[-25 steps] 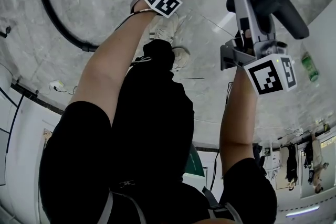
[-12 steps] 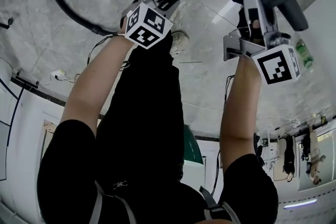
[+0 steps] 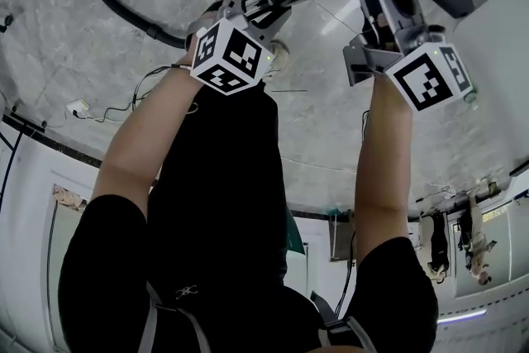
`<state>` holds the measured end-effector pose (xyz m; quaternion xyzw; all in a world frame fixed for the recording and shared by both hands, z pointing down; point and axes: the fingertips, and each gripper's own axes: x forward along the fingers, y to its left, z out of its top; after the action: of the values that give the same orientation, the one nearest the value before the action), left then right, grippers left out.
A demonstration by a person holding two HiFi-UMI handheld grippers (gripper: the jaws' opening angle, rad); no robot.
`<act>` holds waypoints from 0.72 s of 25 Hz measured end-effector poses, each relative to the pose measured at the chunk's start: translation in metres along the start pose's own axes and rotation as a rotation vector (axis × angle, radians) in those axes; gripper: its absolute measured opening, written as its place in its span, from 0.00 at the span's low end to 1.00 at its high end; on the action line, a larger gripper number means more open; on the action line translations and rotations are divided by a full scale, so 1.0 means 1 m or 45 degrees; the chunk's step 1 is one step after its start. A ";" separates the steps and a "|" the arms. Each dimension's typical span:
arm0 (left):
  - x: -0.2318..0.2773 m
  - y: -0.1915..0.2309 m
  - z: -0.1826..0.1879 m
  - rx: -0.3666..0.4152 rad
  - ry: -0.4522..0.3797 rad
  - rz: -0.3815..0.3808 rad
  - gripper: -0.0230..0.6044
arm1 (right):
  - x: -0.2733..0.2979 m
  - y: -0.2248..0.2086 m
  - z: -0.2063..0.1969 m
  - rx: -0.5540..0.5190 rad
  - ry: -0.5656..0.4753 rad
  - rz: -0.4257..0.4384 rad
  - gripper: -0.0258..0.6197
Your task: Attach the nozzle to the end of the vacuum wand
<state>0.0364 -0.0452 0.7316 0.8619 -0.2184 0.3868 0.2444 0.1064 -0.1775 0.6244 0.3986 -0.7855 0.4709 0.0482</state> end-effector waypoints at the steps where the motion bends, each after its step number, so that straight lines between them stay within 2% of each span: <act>1: -0.002 0.000 0.001 0.001 -0.006 -0.003 0.33 | 0.002 0.003 0.001 -0.009 0.010 0.014 0.31; 6: -0.011 0.000 0.000 0.006 -0.019 -0.029 0.33 | 0.014 0.015 -0.001 0.007 0.117 0.136 0.31; 9: -0.015 -0.004 -0.007 0.011 -0.025 -0.091 0.33 | 0.020 0.019 -0.012 0.020 0.238 0.237 0.31; 13: -0.021 -0.011 -0.009 0.021 -0.036 -0.179 0.33 | 0.021 0.032 -0.028 -0.001 0.445 0.411 0.31; 15: -0.023 -0.013 -0.009 0.017 -0.038 -0.197 0.33 | 0.020 0.036 -0.029 0.026 0.476 0.510 0.31; 16: -0.022 -0.012 -0.009 0.008 -0.031 -0.184 0.33 | 0.021 0.035 -0.028 0.046 0.462 0.515 0.31; 17: -0.019 -0.010 -0.010 -0.004 -0.015 -0.156 0.33 | 0.024 0.030 -0.028 0.076 0.435 0.468 0.31; 18: -0.015 -0.006 -0.011 -0.016 0.010 -0.124 0.33 | 0.027 0.022 -0.028 0.122 0.403 0.363 0.31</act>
<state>0.0246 -0.0310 0.7247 0.8684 -0.1778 0.3766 0.2691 0.0648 -0.1661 0.6368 0.2066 -0.7934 0.5663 0.0849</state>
